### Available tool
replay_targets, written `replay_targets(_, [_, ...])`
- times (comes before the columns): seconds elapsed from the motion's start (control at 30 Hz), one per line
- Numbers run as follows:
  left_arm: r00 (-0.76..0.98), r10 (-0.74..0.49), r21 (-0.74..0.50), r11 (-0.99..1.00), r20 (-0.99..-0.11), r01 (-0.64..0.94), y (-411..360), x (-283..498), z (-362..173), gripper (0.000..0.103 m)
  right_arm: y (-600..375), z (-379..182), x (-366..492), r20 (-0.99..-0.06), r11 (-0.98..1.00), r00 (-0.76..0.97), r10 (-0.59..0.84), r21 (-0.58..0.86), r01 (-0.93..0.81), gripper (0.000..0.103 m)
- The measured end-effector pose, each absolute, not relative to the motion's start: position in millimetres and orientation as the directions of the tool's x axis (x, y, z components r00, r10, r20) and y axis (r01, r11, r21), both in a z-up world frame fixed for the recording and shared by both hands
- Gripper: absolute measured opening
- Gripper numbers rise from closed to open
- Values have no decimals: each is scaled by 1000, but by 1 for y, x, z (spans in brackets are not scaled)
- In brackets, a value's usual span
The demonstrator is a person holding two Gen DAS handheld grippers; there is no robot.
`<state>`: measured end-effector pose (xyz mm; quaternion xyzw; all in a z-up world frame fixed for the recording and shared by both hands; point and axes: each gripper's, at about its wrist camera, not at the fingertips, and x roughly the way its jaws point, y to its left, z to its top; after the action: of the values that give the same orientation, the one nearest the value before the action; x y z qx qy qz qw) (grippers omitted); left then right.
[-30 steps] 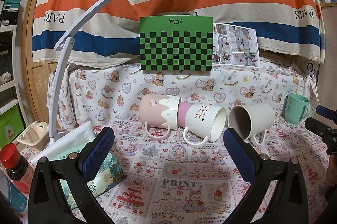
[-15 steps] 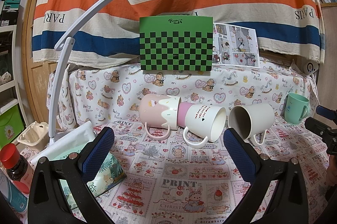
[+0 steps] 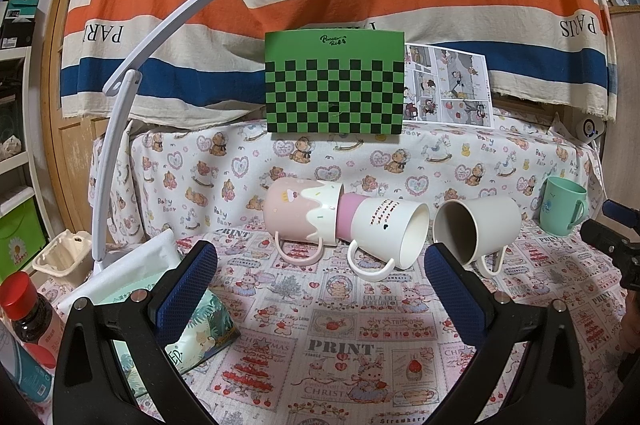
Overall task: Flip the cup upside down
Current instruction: 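Move the right gripper to the white mug lying on its side and grasp its body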
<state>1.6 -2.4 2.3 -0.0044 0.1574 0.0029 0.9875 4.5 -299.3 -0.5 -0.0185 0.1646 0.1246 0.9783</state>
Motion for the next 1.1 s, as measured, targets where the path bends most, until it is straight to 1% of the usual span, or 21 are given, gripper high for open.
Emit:
replay_targets(0.07, [952, 4, -6, 1000, -307, -6, -3, 0, 3, 103, -305, -5, 3, -326, 977, 923, 204, 7, -214, 103])
replay_targets(0.13, [952, 4, -6, 1000, -307, -7, -3, 0, 2, 103, -306, -3, 6, -348, 983, 920, 177, 24, -180, 103])
replay_targets(0.3, [951, 13, -15, 1000, -308, -18, -1, -1, 2, 103, -306, 21, 21, -460, 984, 874, 159, 142, -105, 103])
replay_targets(0.37, [952, 23, -13, 1000, -306, -28, -1, -1, 2, 103, -298, 37, 30, -513, 985, 844, 155, 146, -92, 103])
replay_targets(0.47, [955, 25, -3, 1000, -296, -27, -4, -2, 3, 103, -289, 65, 43, -561, 987, 818, 126, 153, -47, 103])
replay_targets(0.57, [954, 24, -5, 1000, -297, -27, -3, -1, 3, 103, -292, 81, 68, -641, 954, 751, 158, 296, 52, 103])
replay_targets(0.63, [953, 19, -20, 999, -302, -26, 0, 0, 3, 103, -297, 85, 81, -661, 895, 720, 212, 428, 130, 103])
replay_targets(0.73, [950, 7, -33, 999, -312, -18, 2, 1, 2, 103, -298, 71, 109, -701, 766, 628, 337, 592, 250, 103])
replay_targets(0.77, [950, 1, -36, 999, -311, -13, 2, 1, 2, 103, -296, 62, 117, -715, 733, 597, 364, 615, 291, 101])
replay_targets(0.9, [953, -15, -24, 1000, -303, 8, -2, -1, 2, 103, -282, 16, 144, -776, 660, 478, 411, 615, 432, 95])
replay_targets(0.97, [949, -30, -12, 1000, -315, 27, -6, 1, 2, 103, -280, -1, 155, -770, 609, 454, 447, 634, 476, 94])
replay_targets(1.1, [950, -34, -16, 999, -310, 31, -6, 0, 2, 103, -286, -24, 168, -788, 546, 461, 408, 615, 569, 94])
